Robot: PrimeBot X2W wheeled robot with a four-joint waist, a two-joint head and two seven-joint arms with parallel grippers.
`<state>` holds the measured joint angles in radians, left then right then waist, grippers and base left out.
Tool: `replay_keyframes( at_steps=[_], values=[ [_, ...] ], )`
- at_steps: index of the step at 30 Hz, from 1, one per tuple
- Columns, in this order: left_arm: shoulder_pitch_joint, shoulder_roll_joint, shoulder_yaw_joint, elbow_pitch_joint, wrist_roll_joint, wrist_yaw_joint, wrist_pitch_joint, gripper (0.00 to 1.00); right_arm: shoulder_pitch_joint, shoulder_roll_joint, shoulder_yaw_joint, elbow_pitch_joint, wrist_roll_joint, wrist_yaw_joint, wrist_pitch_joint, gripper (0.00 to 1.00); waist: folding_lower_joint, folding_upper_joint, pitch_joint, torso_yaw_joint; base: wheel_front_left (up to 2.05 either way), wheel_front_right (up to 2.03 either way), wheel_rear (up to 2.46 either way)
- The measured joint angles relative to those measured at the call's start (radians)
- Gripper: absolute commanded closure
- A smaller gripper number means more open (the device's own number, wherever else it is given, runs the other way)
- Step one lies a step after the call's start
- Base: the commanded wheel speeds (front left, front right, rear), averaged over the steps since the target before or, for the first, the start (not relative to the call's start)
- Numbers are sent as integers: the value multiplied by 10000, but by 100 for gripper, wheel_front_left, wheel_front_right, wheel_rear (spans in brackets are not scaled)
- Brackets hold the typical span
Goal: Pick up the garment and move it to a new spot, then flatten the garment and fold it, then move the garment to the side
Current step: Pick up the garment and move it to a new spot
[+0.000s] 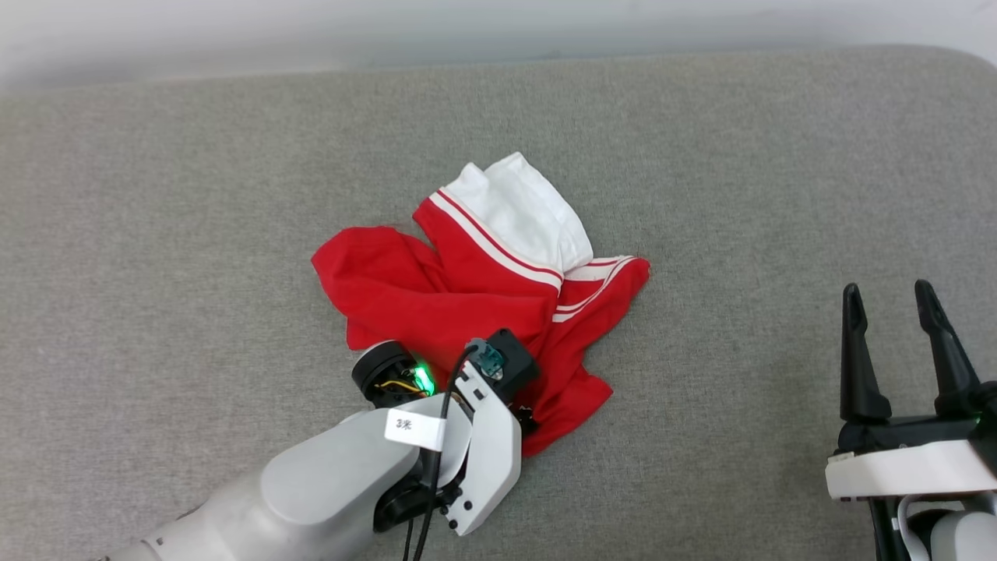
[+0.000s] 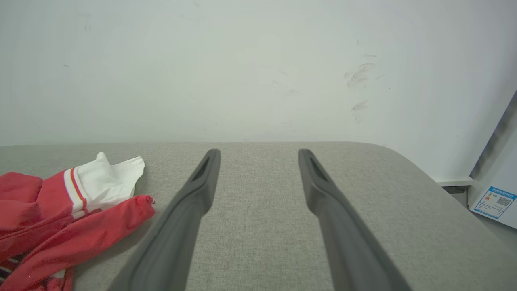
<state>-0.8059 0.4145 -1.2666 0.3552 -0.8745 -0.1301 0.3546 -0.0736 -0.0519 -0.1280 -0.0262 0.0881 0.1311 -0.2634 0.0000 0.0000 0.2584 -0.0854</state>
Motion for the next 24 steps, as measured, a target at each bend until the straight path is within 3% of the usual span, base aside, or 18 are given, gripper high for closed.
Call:
replay_keyframes(
  at_steps=[1, 6, 11, 18, 24],
  values=[
    [29, -61, 31, 50, 90, 46, -272, 0, 27, 0, 0, 27, -17, 0, 0, 0, 0, 0, -67, 16, 0, 0, 0],
    [106, -328, 399, 92, 614, 663, -1847, 0, 315, 0, -13, 130, -86, 0, 0, 0, 0, 0, -490, 116, 0, 0, 0],
    [519, -479, 970, -226, 909, 1574, -3547, 0, 685, 2, 27, 341, -132, 0, 2, 0, 0, 0, -944, 302, 0, 0, 0],
    [1104, -213, 1829, -472, 1344, 3081, -5467, 0, 991, 2, 98, 587, -174, 0, 0, 0, 0, 0, -1437, 614, 0, 0, 0],
    [1931, 192, 2911, -819, 1628, 4393, -6128, 0, 1155, 2, 144, 673, -174, 0, 0, 0, 0, 0, -1743, 817, 0, 0, 0]
  ],
)
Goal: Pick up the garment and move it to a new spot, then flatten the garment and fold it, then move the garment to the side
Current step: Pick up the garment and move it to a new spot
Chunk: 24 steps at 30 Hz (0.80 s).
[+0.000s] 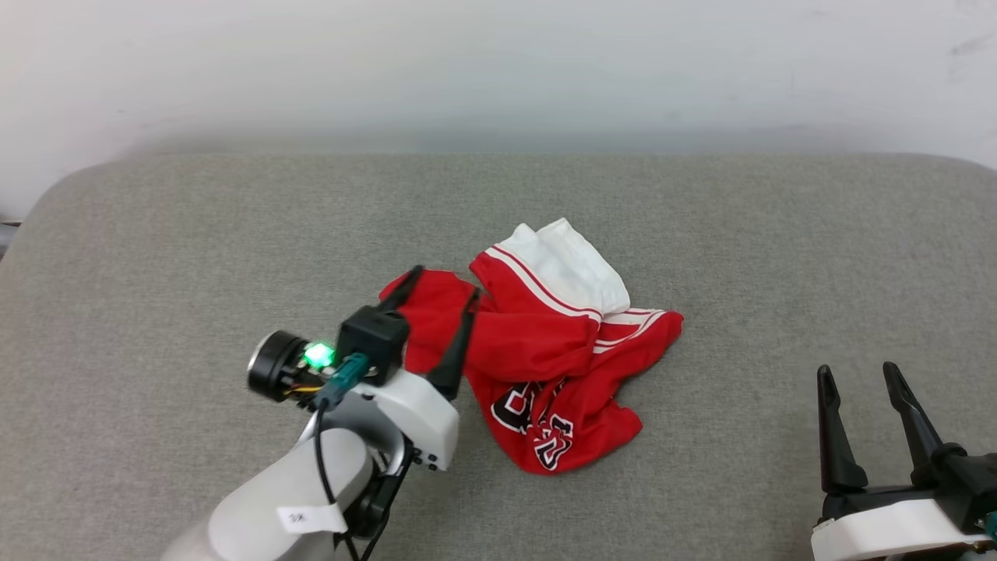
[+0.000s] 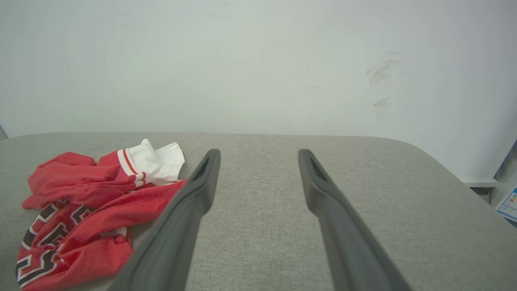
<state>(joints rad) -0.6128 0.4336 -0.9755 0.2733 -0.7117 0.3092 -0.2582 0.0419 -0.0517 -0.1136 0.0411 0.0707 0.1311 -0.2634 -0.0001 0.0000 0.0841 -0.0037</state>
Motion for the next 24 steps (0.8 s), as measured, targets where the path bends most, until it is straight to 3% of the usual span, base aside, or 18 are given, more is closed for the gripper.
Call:
replay_keyframes(
  at_steps=[6, 14, 18, 24],
  values=[
    [1155, 217, 1655, -1066, 1049, 947, -35, 0, 51, 0, 6, 44, 0, 0, 2, 0, 0, 0, -172, 258, 0, 0, 0],
    [3317, -140, 4027, -2167, 2451, 1315, -46, 0, 114, 2, 67, 96, 82, 0, 0, 0, 0, 0, -319, 505, 0, 0, 0],
    [4265, -594, 5193, -2573, 3162, 1195, -46, 0, 171, 2, 90, 155, 157, 0, 2, 0, 1, 0, -403, 574, 0, 0, 0],
    [5421, -1425, 6606, -2840, 4048, 441, -46, 0, 198, 2, 174, 249, 267, 0, 0, 0, 0, 0, -528, 609, 0, 0, 0]
  ],
)
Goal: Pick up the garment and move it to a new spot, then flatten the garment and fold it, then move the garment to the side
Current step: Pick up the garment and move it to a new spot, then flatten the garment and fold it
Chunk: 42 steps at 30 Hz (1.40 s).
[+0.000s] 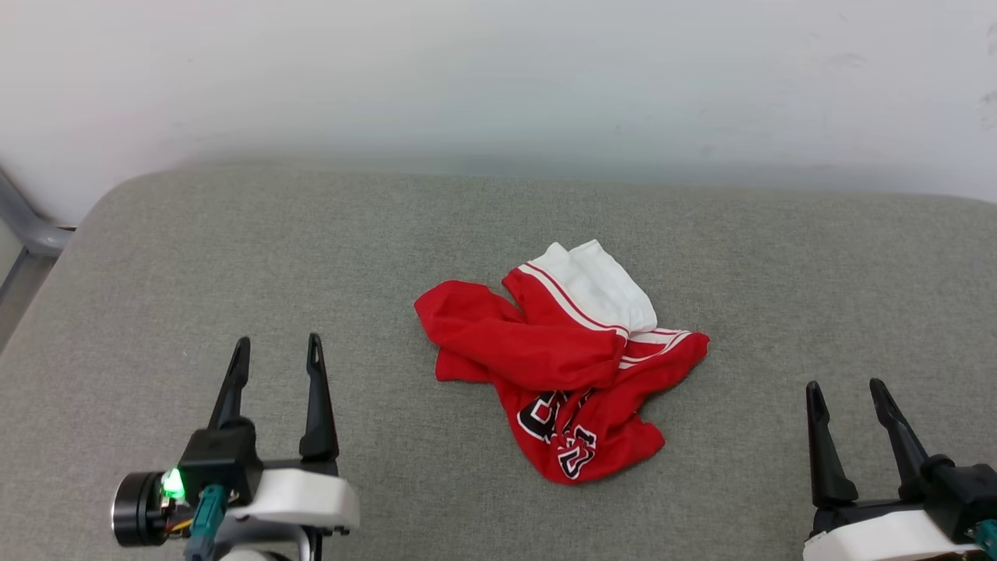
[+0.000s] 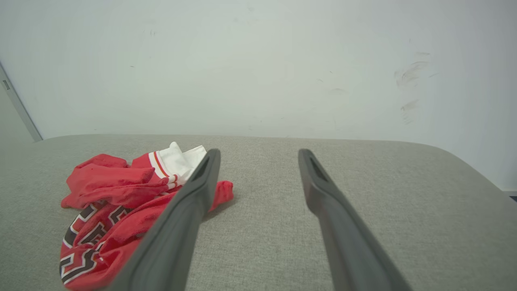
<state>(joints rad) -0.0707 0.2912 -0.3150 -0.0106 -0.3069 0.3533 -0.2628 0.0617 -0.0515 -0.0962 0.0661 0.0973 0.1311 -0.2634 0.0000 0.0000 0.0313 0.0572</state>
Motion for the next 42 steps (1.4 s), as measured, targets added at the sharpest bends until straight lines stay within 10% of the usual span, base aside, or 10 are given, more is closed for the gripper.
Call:
replay_keyframes(
  at_steps=[20, 42],
  values=[
    [1525, -1730, 2240, 322, 2000, -2042, 0, 0, 208, 0, 186, 288, 341, 0, 2, 0, 0, 0, -285, -75, 0, 0, 0],
    [1746, -2226, 2930, 677, 2591, -2732, 0, 0, 226, 0, 253, 295, 339, 0, 0, 0, 0, 0, -386, -121, 0, 0, 0]
  ],
)
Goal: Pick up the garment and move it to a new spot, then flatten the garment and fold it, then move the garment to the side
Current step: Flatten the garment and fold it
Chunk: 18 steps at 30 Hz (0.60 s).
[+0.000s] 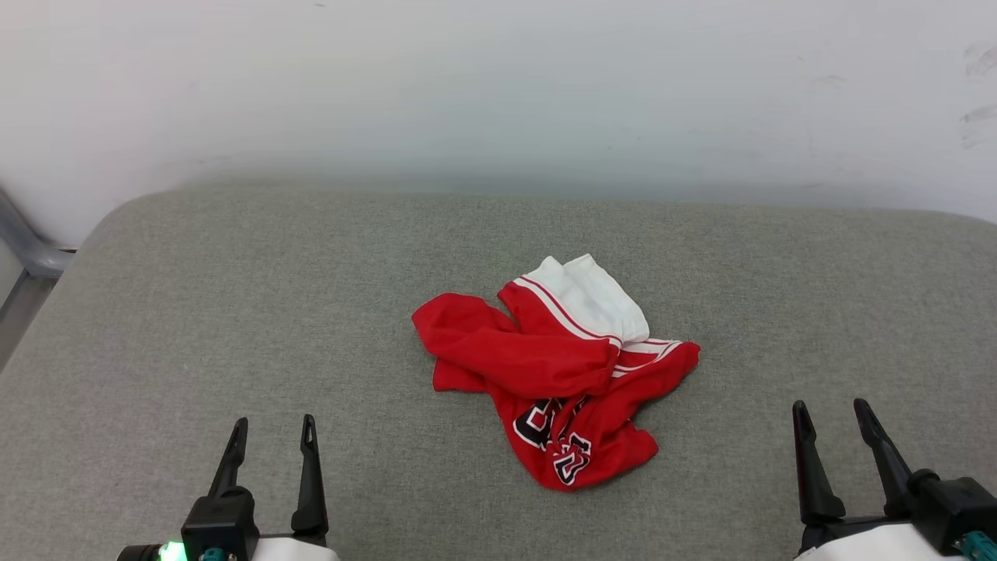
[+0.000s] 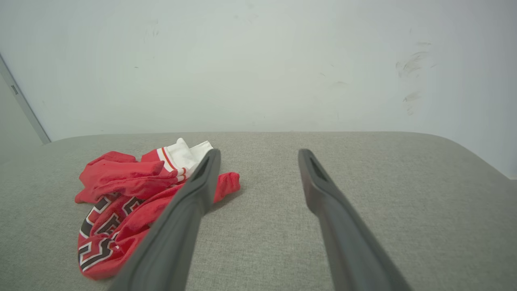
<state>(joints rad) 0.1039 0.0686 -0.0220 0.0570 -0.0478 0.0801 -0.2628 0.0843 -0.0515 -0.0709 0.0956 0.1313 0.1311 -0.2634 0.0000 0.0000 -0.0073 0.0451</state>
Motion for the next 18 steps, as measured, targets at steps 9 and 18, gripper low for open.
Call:
replay_keyframes(
  at_steps=[9, 18],
  values=[
    [2, -79, 59, 86, 75, -113, 0, 0, 22, 0, -40, -4, -6, 0, 0, 0, 0, 0, -17, 26, 0, 0, 0],
    [-58, -119, 58, 96, 102, -176, 0, 0, -452, 0, -336, -257, -196, 0, 0, 0, 0, 0, 48, 146, 0, 0, 0]
  ],
)
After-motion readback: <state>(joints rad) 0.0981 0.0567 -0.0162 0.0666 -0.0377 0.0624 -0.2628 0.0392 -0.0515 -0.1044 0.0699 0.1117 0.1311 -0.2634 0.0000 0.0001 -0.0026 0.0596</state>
